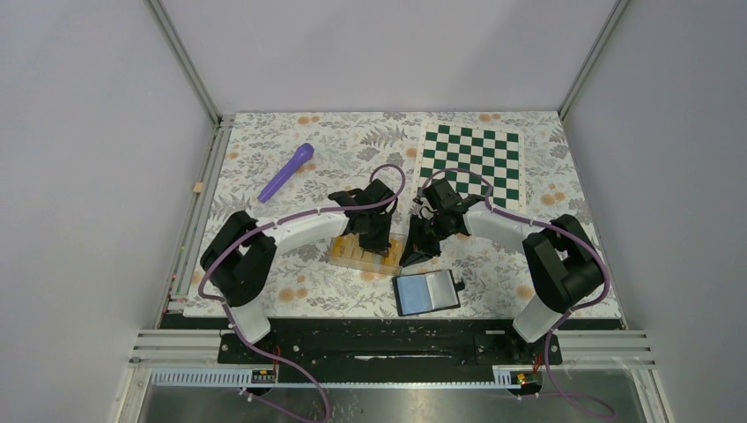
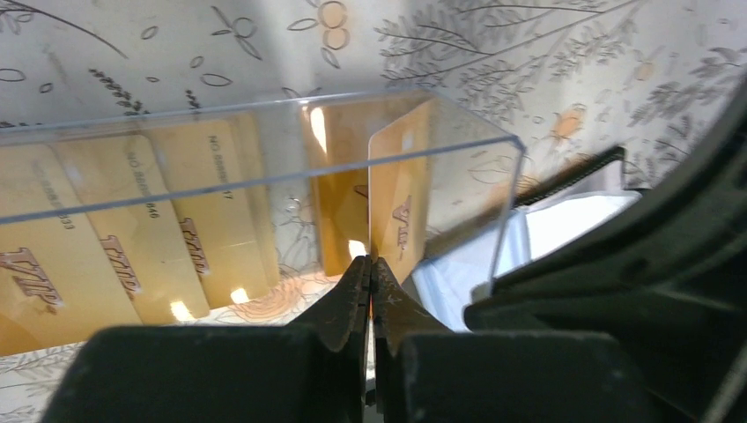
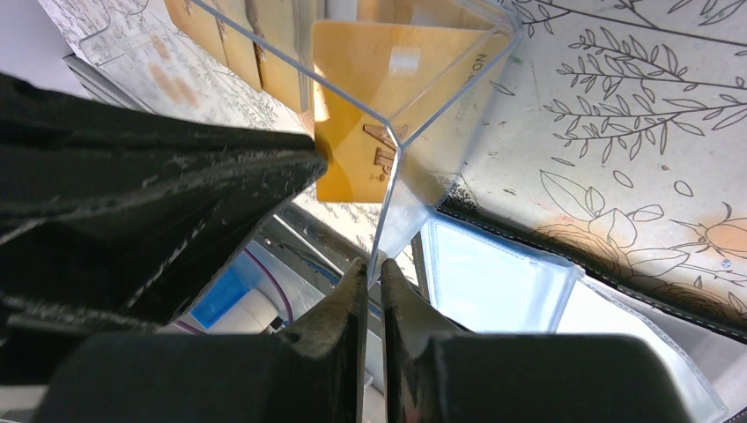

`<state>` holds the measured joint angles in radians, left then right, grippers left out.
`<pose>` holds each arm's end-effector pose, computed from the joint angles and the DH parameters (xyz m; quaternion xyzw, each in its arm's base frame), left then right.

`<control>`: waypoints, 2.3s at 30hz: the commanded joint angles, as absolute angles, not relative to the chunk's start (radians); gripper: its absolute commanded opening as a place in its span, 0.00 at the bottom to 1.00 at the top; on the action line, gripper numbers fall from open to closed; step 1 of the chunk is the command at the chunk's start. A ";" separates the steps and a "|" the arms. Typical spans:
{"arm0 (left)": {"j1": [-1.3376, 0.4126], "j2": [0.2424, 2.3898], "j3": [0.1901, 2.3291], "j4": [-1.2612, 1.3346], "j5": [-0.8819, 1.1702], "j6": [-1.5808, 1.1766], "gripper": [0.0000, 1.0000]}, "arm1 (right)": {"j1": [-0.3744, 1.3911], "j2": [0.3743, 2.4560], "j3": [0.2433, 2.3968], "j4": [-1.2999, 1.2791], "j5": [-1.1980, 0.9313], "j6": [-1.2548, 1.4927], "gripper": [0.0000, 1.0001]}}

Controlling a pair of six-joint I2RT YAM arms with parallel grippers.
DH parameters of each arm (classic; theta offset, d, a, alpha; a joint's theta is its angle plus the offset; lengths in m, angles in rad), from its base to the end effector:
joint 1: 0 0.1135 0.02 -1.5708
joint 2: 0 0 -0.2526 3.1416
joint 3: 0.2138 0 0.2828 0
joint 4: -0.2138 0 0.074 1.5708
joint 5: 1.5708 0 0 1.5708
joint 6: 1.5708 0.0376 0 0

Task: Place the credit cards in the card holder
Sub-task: Pick up the credit card from the storage box.

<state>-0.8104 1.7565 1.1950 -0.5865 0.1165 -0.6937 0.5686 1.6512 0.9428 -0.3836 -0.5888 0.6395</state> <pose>0.2575 -0.2770 0.1639 0.0691 0.9737 -0.1847 0.1141 0.2733 0.1994 0.1376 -0.0358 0.9315 0.3609 0.0267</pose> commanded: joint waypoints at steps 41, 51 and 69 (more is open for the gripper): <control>-0.698 1.079 0.879 -0.131 0.486 -0.964 0.00 | 0.425 1.042 0.913 -0.397 -0.838 0.628 0.77; -0.699 0.981 0.722 0.146 0.643 -1.118 0.00 | 0.420 1.027 0.753 0.019 -1.035 0.918 0.63; -0.705 0.971 0.662 0.213 0.663 -1.166 0.00 | 0.468 1.077 0.664 0.441 -1.099 1.222 0.48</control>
<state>-0.7010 0.9707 0.6601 0.1345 0.6258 -1.1580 0.4370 1.0599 0.6617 0.3080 -1.0653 1.1530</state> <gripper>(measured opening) 0.010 0.493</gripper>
